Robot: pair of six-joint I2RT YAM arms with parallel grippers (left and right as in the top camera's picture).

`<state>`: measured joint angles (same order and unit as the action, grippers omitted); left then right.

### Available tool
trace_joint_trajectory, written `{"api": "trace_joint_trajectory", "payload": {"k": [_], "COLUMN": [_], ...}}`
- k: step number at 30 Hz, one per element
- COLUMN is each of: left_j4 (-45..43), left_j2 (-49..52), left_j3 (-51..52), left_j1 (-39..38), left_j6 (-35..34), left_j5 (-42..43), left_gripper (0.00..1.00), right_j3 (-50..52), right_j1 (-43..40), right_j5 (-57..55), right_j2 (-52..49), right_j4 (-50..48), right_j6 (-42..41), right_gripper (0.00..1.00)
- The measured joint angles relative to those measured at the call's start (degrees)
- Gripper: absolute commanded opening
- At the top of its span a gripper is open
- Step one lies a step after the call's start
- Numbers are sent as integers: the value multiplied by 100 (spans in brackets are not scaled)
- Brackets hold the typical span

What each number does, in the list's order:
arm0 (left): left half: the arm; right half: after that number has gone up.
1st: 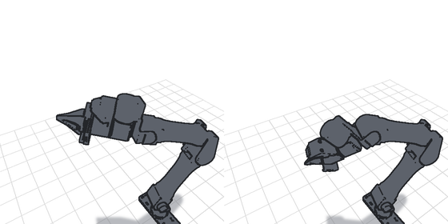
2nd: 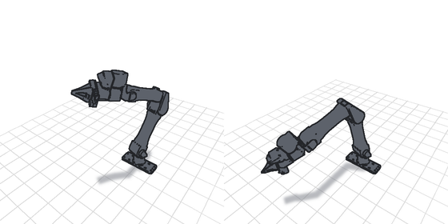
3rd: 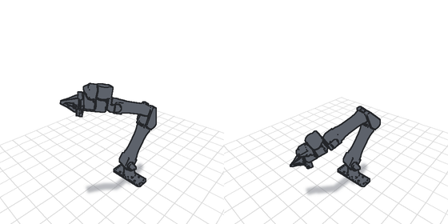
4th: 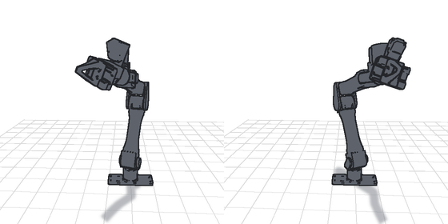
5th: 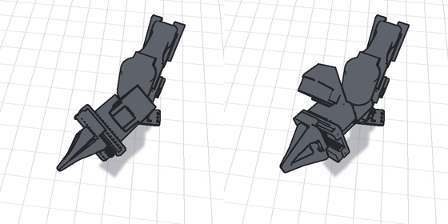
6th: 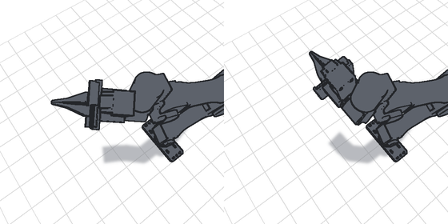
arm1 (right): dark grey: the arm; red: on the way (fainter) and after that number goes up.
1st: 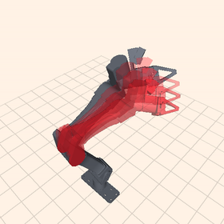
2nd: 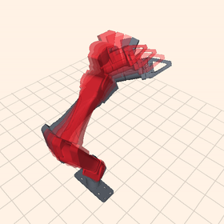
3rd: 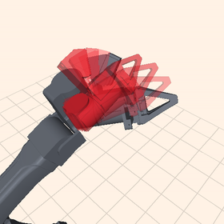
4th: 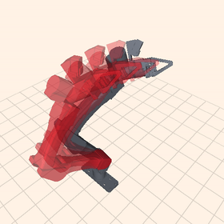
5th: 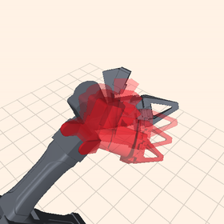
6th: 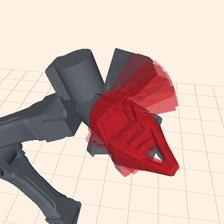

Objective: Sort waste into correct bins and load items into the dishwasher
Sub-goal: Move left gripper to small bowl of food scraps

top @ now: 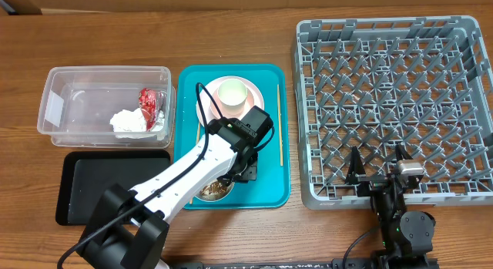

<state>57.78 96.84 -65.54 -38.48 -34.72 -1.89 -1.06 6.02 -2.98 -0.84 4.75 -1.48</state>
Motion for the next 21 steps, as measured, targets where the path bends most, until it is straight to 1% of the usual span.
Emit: {"api": "trace_joint_trajectory", "payload": {"k": [2, 4, 8, 14, 18, 21], "left_j4": [0, -7, -177, -234, -232, -205], "left_j2": [39, 142, 437, 662, 708, 708], "left_j3": [0, 0, 11, 24, 26, 24], "left_j1": [0, 0, -4, -4, -4, -4], "left_j6": [-13, -24, -74, -96, -103, -125], "left_j5": [-11, -13, 7, 83, 98, 76], "left_gripper": [22, 18, 13, 12, 4, 4], "right_j3": [0, 0, 0, 0, 0, 0], "right_j1": [0, 0, 0, 0, 0, 0], "right_j5": [0, 0, 0, 0, 0, 2], "right_j2": [0, 0, 0, 0, 0, 0], "right_j4": [2, 2, 0, 2, 2, 2], "right_j6": [0, 0, 2, 2, 0, 0], "right_gripper": [100, 100, 100, 100, 100, 100]}}
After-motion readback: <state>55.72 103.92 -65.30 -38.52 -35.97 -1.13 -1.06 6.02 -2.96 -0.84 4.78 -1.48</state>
